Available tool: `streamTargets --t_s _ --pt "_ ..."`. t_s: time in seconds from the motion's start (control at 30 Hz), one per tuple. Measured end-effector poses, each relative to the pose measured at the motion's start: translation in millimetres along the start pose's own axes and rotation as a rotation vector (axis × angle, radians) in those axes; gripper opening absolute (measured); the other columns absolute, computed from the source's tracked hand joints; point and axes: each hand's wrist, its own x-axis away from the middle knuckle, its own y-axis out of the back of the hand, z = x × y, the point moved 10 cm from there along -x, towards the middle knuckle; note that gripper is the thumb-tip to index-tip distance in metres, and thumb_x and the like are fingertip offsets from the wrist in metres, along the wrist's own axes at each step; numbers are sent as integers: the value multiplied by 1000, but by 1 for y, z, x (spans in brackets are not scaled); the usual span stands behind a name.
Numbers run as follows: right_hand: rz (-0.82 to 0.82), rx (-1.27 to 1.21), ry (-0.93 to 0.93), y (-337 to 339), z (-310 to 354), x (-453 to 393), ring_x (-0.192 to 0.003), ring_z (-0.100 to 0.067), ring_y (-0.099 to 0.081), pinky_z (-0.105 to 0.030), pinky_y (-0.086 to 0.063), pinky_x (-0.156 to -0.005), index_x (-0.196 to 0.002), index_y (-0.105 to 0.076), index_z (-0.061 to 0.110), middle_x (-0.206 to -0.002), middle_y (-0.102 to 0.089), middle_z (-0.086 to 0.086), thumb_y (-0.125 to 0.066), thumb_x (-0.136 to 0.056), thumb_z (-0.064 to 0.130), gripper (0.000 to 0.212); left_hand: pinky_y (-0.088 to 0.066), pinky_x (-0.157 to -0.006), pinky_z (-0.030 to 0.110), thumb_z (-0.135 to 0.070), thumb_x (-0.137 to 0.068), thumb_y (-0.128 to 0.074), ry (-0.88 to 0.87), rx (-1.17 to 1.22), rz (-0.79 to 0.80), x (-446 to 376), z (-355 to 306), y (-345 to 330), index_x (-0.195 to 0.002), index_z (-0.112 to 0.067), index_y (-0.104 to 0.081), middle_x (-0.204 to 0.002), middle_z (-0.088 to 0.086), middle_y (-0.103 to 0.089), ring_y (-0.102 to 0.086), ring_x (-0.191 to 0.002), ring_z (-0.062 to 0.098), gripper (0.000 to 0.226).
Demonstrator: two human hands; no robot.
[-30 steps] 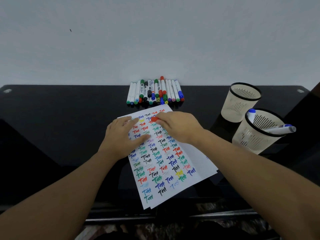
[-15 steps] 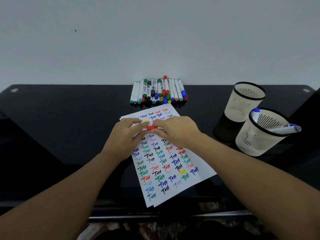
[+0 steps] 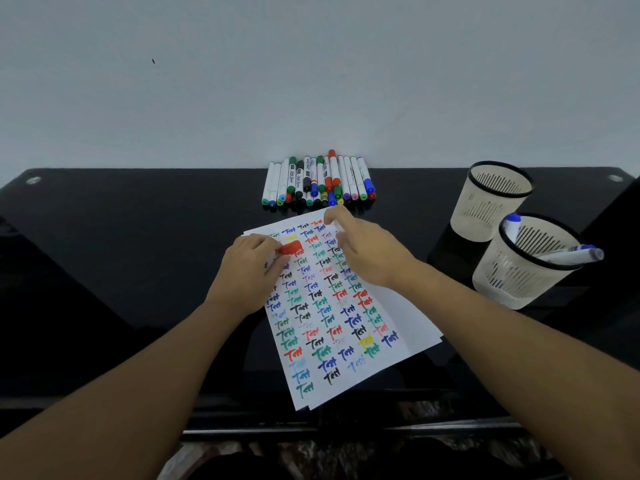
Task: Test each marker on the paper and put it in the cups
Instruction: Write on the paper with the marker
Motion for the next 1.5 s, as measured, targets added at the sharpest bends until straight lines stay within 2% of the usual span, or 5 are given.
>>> streamTargets --t_s 0.23,0.4,0.63,0.8,1.5 --pt "-47 -866 -347 -7 -37 20 -108 -20 -69 -37 -60 -95 -122 -65 31 -123 -64 0 -39 -107 4 40 -19 -124 49 -79 -87 -49 188 26 280 1 14 -19 -159 -35 -27 -166 1 -23 -16 -153 24 87" --pt "-62 -686 -279 -8 -43 32 -106 -16 -67 -37 -62 -88 -124 -49 35 -119 -60 1 -63 -100 3 42 7 -125 49 -104 -68 -23 173 -182 516 9 23 -32 -160 -33 16 -168 0 19 20 -154 21 122" --pt "-338 -669 -210 14 -49 45 -70 -14 -57 -40 -56 -72 -115 -42 30 -88 -57 -1 -49 -110 36 11 5 -126 46 -105 -68 -11 139 -207 456 23 21 -31 -161 -38 5 -170 -3 11 12 -156 14 116" --pt "-381 -604 -295 18 -62 57 -81 -25 -58 -46 -52 -74 -109 -64 26 -89 -64 -5 -51 -105 52 30 5 -126 46 -105 -68 -16 141 -193 450 22 21 -29 -162 -38 0 -171 -3 7 10 -156 15 116" --pt "-324 -626 -272 3 -71 56 -86 -9 -62 -34 -52 -81 -102 -63 20 -91 -64 9 -58 -106 32 14 4 -126 44 -105 -68 -20 137 -169 437 23 19 -26 -161 -42 -5 -171 -5 3 7 -156 14 113"
